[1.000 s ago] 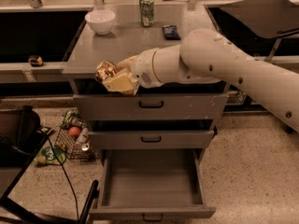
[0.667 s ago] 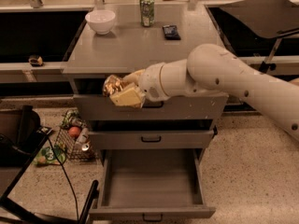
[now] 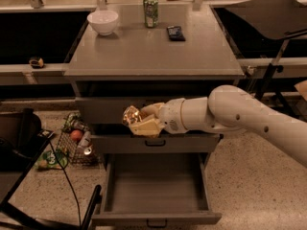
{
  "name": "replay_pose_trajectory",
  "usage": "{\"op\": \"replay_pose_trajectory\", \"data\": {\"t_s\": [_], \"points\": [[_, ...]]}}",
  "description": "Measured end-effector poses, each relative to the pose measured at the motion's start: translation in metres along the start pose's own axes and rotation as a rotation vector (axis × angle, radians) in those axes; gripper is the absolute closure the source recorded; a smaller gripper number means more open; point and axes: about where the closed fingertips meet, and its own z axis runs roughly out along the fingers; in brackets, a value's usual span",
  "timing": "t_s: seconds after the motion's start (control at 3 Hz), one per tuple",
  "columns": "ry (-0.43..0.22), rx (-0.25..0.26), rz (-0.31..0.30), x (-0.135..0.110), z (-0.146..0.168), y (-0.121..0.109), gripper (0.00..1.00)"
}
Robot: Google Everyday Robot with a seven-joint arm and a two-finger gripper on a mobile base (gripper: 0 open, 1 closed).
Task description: Place orange can into bottom drawer
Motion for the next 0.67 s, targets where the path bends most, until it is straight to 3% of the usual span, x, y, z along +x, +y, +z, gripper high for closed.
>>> {"op": "replay_pose_trajectory", "data": {"t_s": [0.33,0.67], "points": [[0.0,0.0,0.0,0.0,0.0,0.0,1.0],[-0.004,-0.008,0.002,0.02,0.004,-0.008,1.0]]}}
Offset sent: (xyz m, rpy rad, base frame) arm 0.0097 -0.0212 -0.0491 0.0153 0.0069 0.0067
